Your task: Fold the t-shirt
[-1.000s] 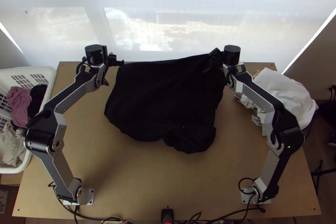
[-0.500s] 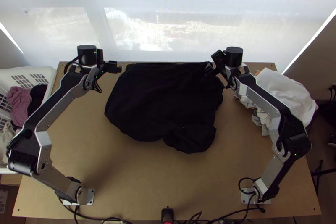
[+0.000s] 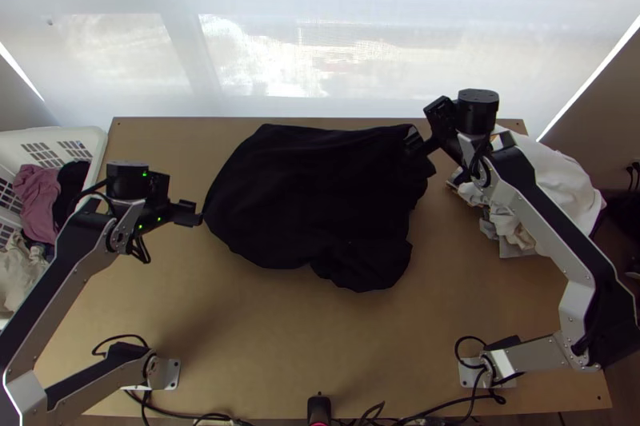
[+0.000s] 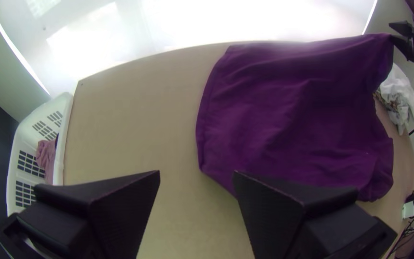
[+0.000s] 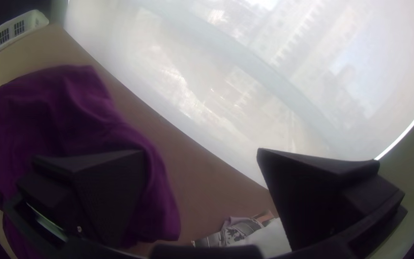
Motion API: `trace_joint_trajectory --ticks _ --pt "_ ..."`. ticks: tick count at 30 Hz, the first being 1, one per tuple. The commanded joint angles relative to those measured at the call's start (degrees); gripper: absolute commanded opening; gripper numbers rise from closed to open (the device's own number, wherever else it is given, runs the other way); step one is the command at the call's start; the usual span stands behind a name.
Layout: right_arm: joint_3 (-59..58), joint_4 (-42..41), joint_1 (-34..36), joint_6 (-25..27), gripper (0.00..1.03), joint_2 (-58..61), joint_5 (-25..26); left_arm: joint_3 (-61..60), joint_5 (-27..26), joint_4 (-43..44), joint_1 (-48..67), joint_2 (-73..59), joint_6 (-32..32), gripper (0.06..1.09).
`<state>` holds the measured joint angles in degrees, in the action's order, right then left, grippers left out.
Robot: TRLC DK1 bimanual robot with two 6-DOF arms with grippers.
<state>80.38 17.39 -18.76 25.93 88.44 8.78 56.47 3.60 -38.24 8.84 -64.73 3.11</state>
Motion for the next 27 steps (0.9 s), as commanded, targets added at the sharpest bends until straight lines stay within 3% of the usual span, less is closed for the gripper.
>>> trace_joint_trajectory --ticks 1,11,27 --pt "-2.51 4.50 -0.22 -0.36 0.98 -6.79 0.10 -9.97 -0.43 -3.16 -0.93 6.19 1.37 0.81" --pt "-4.27 3.27 0.31 3.60 0.98 0.41 0.10 -14.72 -0.61 -2.28 3.38 3.91 0.14 0.81" --pt "0.92 5.64 0.75 1.14 0.98 0.15 0.01 -7.60 -0.52 6.42 8.39 -16.48 -3.64 0.81"
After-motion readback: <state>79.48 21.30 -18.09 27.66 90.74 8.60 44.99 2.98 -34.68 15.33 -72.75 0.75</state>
